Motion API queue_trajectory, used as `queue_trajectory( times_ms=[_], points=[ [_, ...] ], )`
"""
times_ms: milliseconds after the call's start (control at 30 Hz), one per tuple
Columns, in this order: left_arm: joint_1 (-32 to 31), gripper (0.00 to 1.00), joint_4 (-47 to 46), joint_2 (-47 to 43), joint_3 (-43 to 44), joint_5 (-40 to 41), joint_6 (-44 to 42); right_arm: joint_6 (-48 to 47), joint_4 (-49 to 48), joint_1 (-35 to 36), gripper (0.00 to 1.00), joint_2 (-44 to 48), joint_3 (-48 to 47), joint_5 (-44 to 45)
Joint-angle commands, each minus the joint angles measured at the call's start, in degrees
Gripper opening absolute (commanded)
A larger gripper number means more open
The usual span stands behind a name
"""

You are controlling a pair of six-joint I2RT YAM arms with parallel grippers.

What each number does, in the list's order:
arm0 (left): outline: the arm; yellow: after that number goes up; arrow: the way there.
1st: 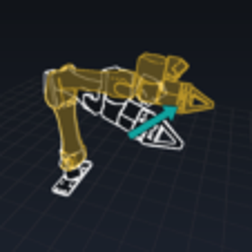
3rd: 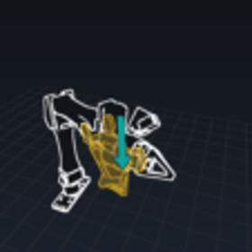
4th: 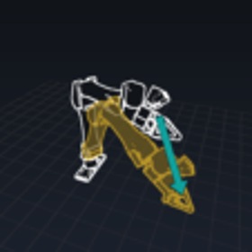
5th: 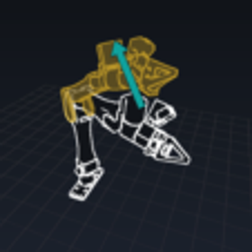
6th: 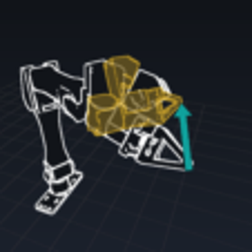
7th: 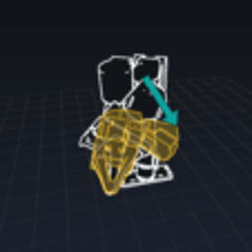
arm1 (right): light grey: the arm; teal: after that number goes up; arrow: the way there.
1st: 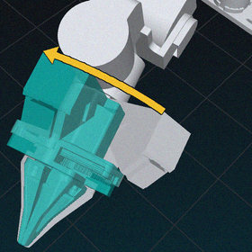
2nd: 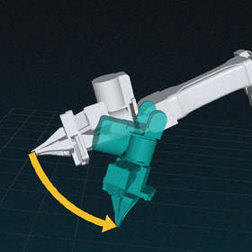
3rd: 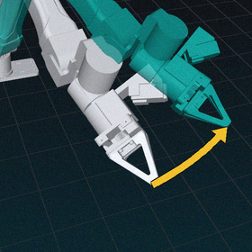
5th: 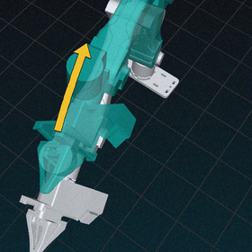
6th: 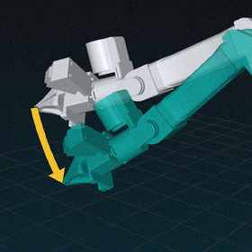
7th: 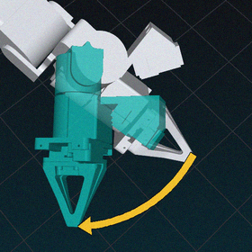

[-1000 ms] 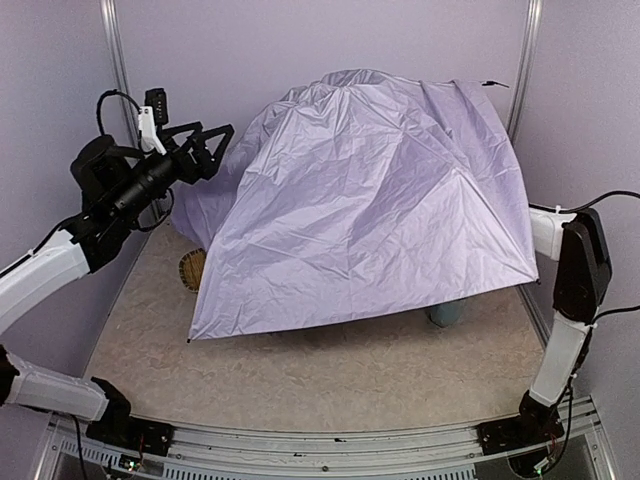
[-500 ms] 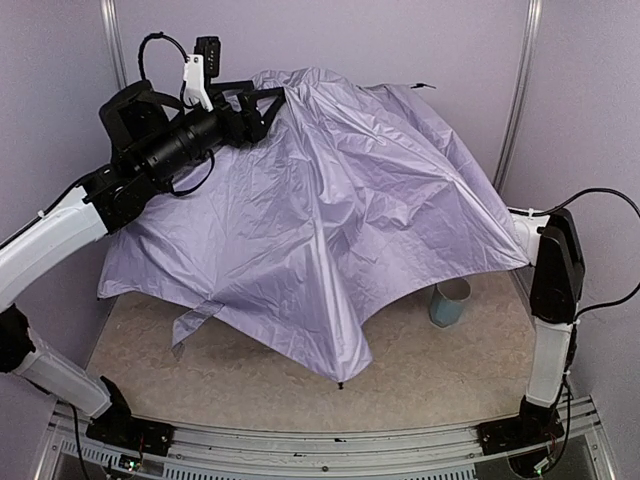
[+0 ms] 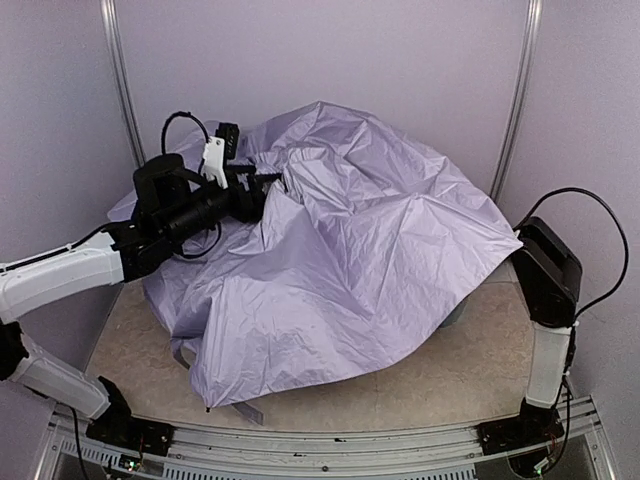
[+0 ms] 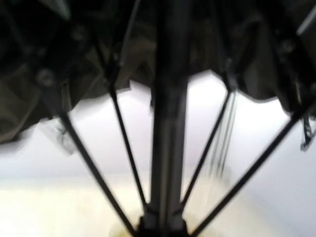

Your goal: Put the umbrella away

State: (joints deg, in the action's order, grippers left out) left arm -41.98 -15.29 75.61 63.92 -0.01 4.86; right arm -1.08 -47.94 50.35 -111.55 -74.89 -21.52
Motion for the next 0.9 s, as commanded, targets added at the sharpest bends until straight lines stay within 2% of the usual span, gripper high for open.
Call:
queue_trajectory(
  times_ms=[0,67,167,367,533,633,767,867],
  points=[
    [-0.01,0.72,0.83,6.88,-15.59,-9.34,3.63,-1.67,-7.54,2.32,0.0,-5.68,9.58,-4.2],
    [-1.94,0.7,-3.13,9.16,-19.16,-11.35,4.41,-0.3,-10.49,2.24,0.0,-7.64,12.8,-4.49],
    [-4.88,0.68,-5.54,11.97,-20.12,-11.57,4.41,0.9,-13.48,2.3,0.0,-8.0,14.62,-2.62],
    [-4.34,0.67,-5.07,13.5,-18.36,-11.76,4.39,-3.56,-4.19,1.76,0.0,-3.8,9.94,0.33],
    [-4.16,0.67,-2.31,7.64,-15.56,-10.13,2.44,-5.59,-3.12,-0.49,0.0,4.56,9.25,-0.85],
    [-5.03,0.67,1.57,3.79,-10.69,-8.7,0.27,-9.51,1.79,-0.65,0.0,8.22,3.35,-2.59],
    [-9.83,0.68,11.01,2.05,2.12,-0.13,-7.09,-9.86,8.12,-0.12,0.0,8.4,-8.96,-5.27],
    [-12.03,0.69,17.04,1.75,10.8,3.63,-8.65,-10.16,8.66,1.48,0.0,7.32,-15.67,-5.56]
  ],
)
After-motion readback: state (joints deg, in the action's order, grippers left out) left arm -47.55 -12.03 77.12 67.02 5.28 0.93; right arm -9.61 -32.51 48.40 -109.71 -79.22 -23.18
